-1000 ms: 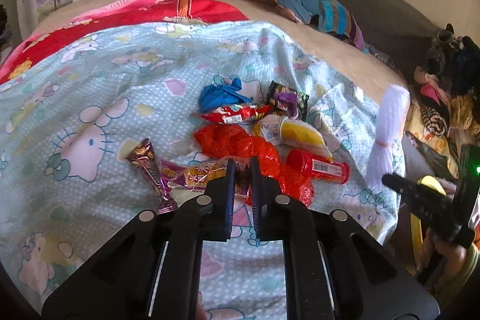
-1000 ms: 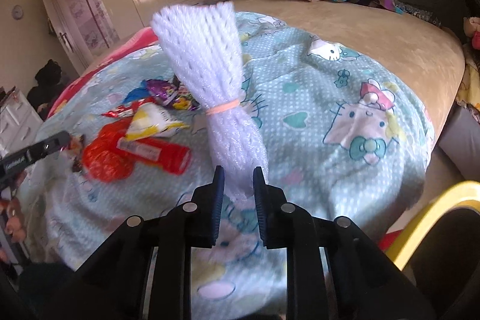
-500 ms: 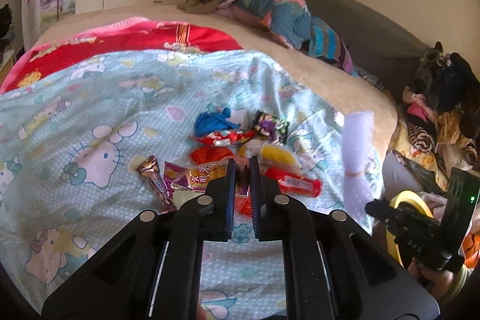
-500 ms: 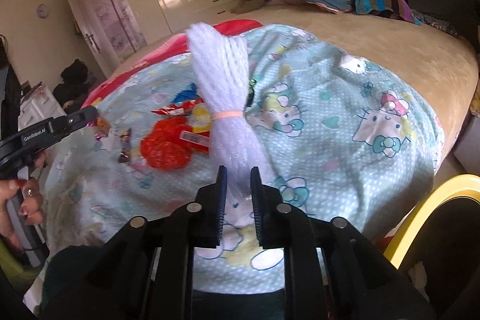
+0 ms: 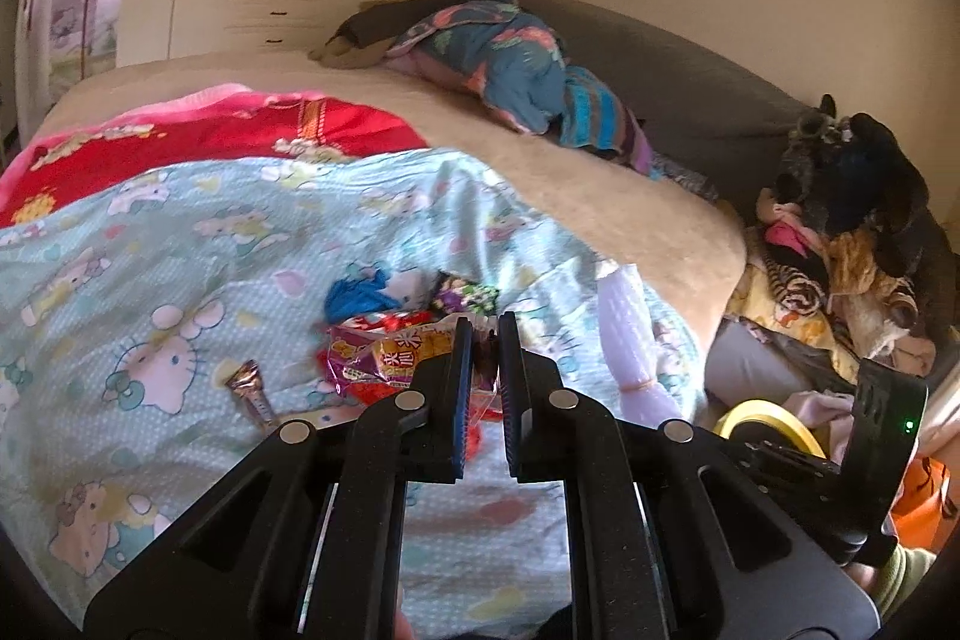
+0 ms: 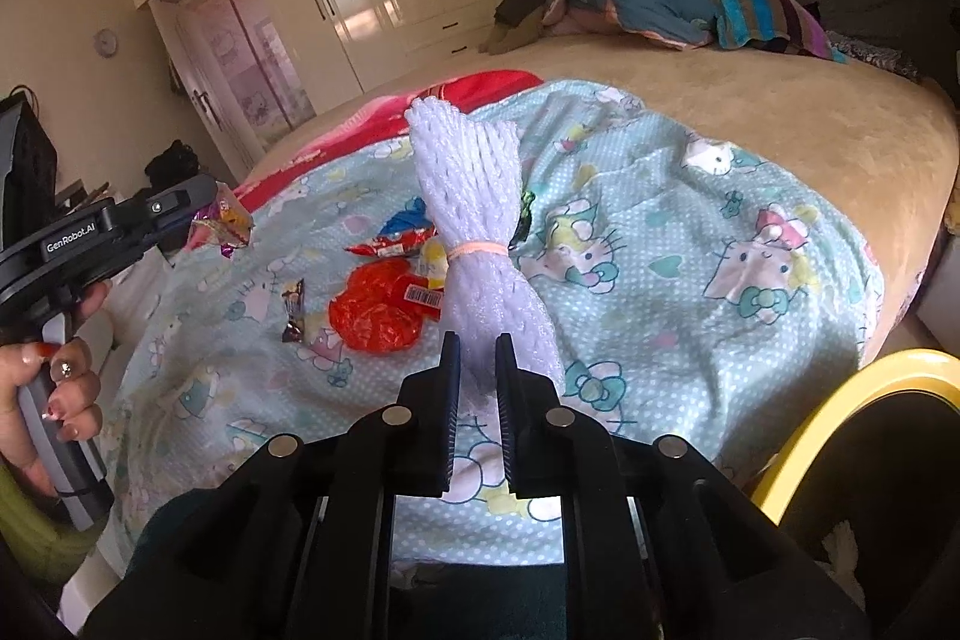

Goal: Collect trash
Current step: 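Carry the foam net and wrapper with both tools over the yellow-rimmed bin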

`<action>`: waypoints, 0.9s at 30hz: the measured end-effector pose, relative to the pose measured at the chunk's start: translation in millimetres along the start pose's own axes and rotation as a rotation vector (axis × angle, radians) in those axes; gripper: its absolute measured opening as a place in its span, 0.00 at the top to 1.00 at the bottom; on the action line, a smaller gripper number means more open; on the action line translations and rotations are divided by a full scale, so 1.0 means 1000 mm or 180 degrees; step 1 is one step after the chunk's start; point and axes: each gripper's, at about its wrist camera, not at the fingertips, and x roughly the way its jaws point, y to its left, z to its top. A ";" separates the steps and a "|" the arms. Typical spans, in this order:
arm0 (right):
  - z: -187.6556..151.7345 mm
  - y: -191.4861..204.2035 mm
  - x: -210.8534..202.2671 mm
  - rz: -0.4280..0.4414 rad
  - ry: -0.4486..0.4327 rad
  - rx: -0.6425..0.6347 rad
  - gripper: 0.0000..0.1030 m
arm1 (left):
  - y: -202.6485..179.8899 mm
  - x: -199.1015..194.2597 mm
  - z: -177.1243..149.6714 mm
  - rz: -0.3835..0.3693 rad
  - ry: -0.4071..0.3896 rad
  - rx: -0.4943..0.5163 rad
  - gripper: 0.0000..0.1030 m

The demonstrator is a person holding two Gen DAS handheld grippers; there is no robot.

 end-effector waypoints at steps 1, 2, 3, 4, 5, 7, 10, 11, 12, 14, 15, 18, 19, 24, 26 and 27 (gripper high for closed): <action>0.000 -0.001 -0.003 -0.0005 -0.0015 0.0007 0.89 | -0.003 -0.001 0.000 -0.0018 -0.0004 0.0009 0.95; 0.001 -0.002 -0.006 -0.0008 -0.0026 0.0013 0.89 | -0.006 -0.002 0.000 -0.0038 -0.0010 0.0020 0.95; 0.001 -0.003 -0.010 -0.0017 -0.0046 0.0022 0.89 | -0.010 -0.003 0.001 -0.0061 -0.0017 0.0040 0.95; 0.002 -0.005 -0.013 -0.0022 -0.0062 0.0029 0.89 | -0.013 -0.003 0.001 -0.0077 -0.0022 0.0051 0.95; 0.002 -0.006 -0.018 -0.0030 -0.0083 0.0038 0.89 | -0.015 -0.003 0.001 -0.0096 -0.0026 0.0062 0.95; 0.002 -0.008 -0.024 -0.0047 -0.0111 0.0043 0.89 | -0.022 -0.004 0.001 -0.0133 -0.0033 0.0093 0.95; 0.001 -0.011 -0.032 -0.0070 -0.0140 0.0051 0.89 | -0.030 -0.005 0.001 -0.0188 -0.0040 0.0129 0.95; 0.000 -0.013 -0.035 -0.0083 -0.0151 0.0060 0.89 | -0.034 -0.005 0.001 -0.0208 -0.0040 0.0147 0.95; -0.001 -0.014 -0.038 -0.0092 -0.0158 0.0066 0.89 | -0.036 -0.005 0.001 -0.0221 -0.0041 0.0158 0.95; -0.002 -0.015 -0.043 -0.0111 -0.0174 0.0070 0.89 | -0.042 -0.005 0.001 -0.0263 -0.0046 0.0187 0.95; -0.003 -0.016 -0.046 -0.0122 -0.0181 0.0069 0.89 | -0.045 -0.005 0.001 -0.0281 -0.0044 0.0201 0.95; -0.006 -0.020 -0.054 -0.0155 -0.0200 0.0089 0.89 | -0.055 -0.005 0.001 -0.0339 -0.0040 0.0253 0.95; -0.007 -0.022 -0.057 -0.0172 -0.0206 0.0100 0.89 | -0.058 -0.005 0.001 -0.0358 -0.0037 0.0267 0.95; -0.015 -0.034 -0.071 -0.0282 -0.0229 0.0160 0.89 | -0.070 -0.004 -0.002 -0.0441 -0.0022 0.0310 0.95; -0.018 -0.041 -0.076 -0.0334 -0.0232 0.0207 0.89 | -0.077 -0.004 -0.005 -0.0484 -0.0007 0.0338 0.95; -0.020 -0.045 -0.079 -0.0366 -0.0235 0.0228 0.89 | -0.080 -0.003 -0.006 -0.0507 0.0004 0.0353 0.95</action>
